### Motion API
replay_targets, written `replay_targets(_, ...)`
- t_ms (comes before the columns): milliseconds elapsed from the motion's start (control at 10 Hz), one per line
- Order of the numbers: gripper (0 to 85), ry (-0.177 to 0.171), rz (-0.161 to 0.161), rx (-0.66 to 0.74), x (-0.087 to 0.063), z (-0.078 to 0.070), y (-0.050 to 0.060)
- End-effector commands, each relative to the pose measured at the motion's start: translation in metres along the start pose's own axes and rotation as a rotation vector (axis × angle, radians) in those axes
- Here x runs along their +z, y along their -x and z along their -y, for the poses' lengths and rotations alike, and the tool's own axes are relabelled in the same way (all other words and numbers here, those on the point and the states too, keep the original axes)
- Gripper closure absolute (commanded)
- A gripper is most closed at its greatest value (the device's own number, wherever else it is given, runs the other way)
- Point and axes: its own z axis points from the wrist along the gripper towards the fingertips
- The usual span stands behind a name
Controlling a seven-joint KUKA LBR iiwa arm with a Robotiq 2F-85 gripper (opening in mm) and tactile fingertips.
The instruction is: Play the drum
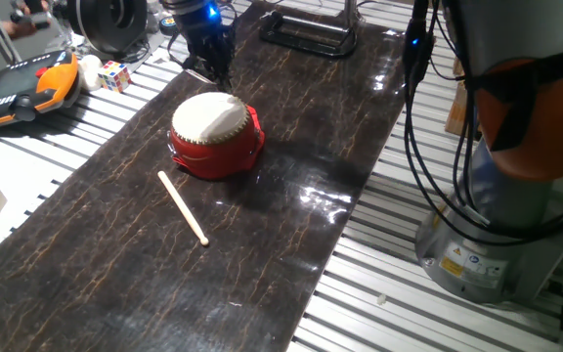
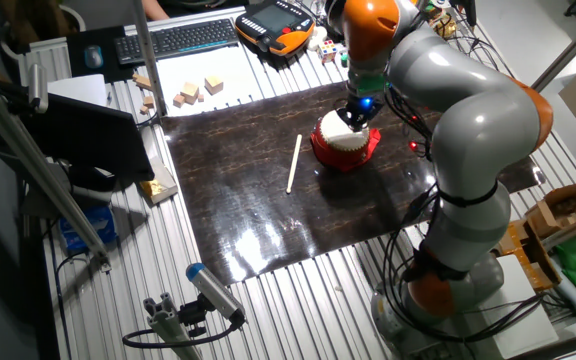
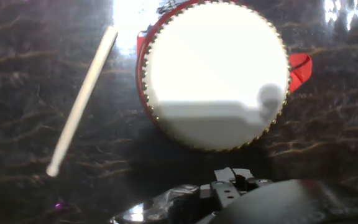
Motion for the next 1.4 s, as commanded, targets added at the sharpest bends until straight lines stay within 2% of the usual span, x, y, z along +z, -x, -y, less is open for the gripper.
replay_targets(0,84.3,0.004,-0.003,0.037,0.0,0.0,0.0)
replay_targets(200,84.3,0.047,0.004,0.049,0.0,0.0,0.0)
replay_targets(300,84.3,0.024,-0.013,0.023,0.0,0.0,0.0)
replay_targets(400,84.3,0.016,-0.028,0.008,0.0,0.0,0.0)
replay_targets(600,84.3,0.036,-0.034,0.016,0.0,0.0,0.0)
replay_targets(700,84.3,0.048,-0.038,0.033,0.0,0.0,0.0)
replay_targets(800,84.3,0.086,-0.029,0.07,0.0,0.0,0.0)
replay_targets(900,84.3,0.082,-0.029,0.092,-0.004,-0.007,0.002)
replay_targets(1100,84.3,0.101,-0.034,0.146,-0.01,-0.031,0.005)
replay_targets(1300,84.3,0.111,-0.037,0.183,-0.007,-0.05,0.011)
